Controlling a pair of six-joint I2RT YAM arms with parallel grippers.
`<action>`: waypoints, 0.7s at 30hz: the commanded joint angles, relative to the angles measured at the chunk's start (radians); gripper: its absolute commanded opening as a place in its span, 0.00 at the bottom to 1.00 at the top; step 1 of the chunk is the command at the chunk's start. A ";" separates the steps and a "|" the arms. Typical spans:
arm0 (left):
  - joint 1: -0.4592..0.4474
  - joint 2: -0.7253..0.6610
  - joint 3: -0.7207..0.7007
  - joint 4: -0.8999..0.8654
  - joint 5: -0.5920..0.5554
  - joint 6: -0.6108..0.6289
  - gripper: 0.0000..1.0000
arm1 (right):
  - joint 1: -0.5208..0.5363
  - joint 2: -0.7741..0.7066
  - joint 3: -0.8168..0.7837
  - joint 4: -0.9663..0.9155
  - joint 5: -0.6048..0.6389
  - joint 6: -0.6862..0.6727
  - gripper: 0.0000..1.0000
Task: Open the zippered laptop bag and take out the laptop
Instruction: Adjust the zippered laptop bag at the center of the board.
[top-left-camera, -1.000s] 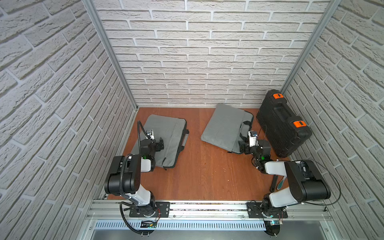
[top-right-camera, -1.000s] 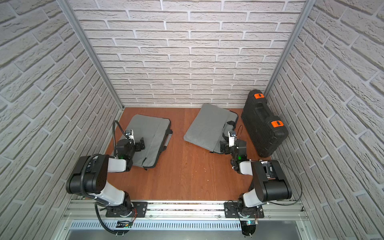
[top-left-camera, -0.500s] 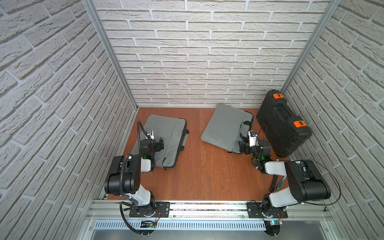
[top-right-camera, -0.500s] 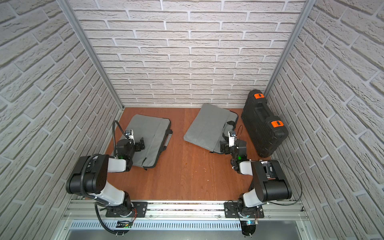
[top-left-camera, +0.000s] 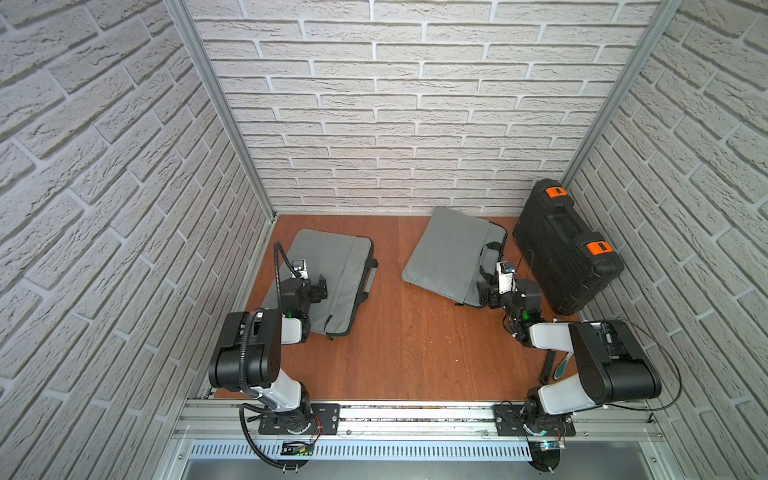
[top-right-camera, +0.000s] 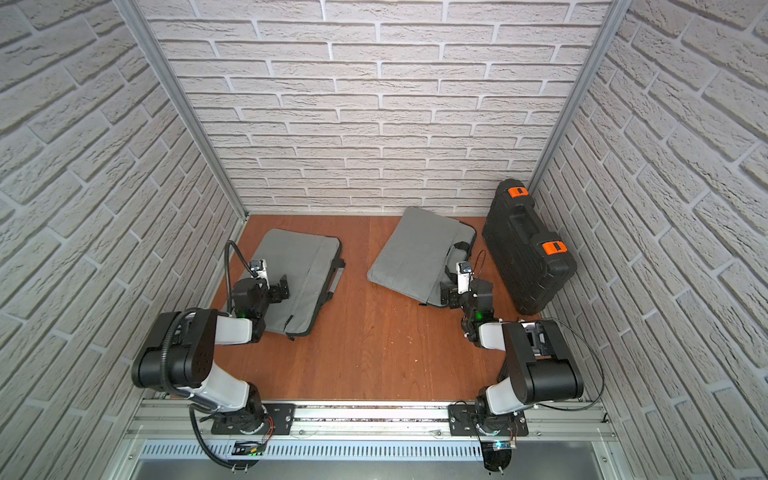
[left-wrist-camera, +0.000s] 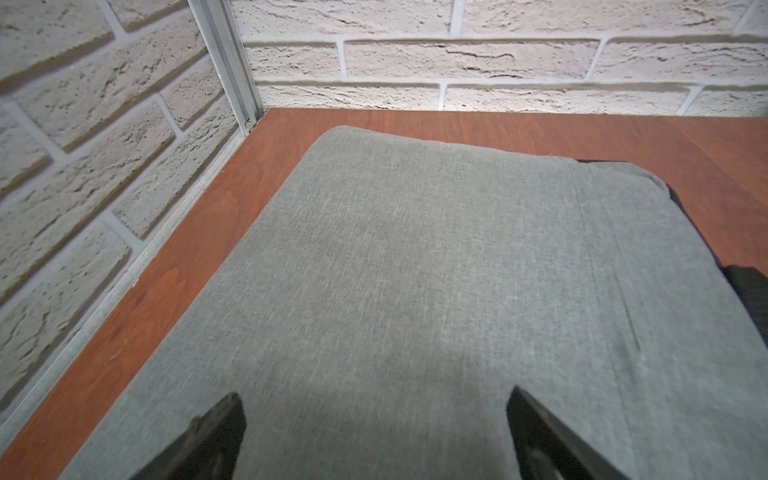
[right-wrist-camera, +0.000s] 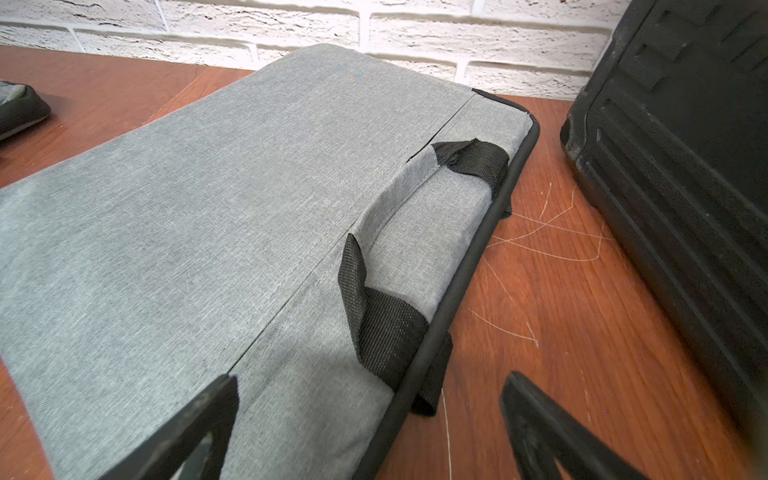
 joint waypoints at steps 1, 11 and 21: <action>0.012 -0.001 0.009 0.030 0.017 -0.005 0.98 | 0.001 -0.022 0.011 0.037 -0.009 -0.003 1.00; 0.042 -0.131 -0.021 -0.017 0.023 -0.041 0.98 | 0.003 -0.024 0.012 0.043 -0.008 -0.005 1.00; 0.041 -0.437 0.068 -0.386 -0.110 -0.117 0.98 | 0.016 -0.162 0.184 -0.363 0.047 0.006 1.00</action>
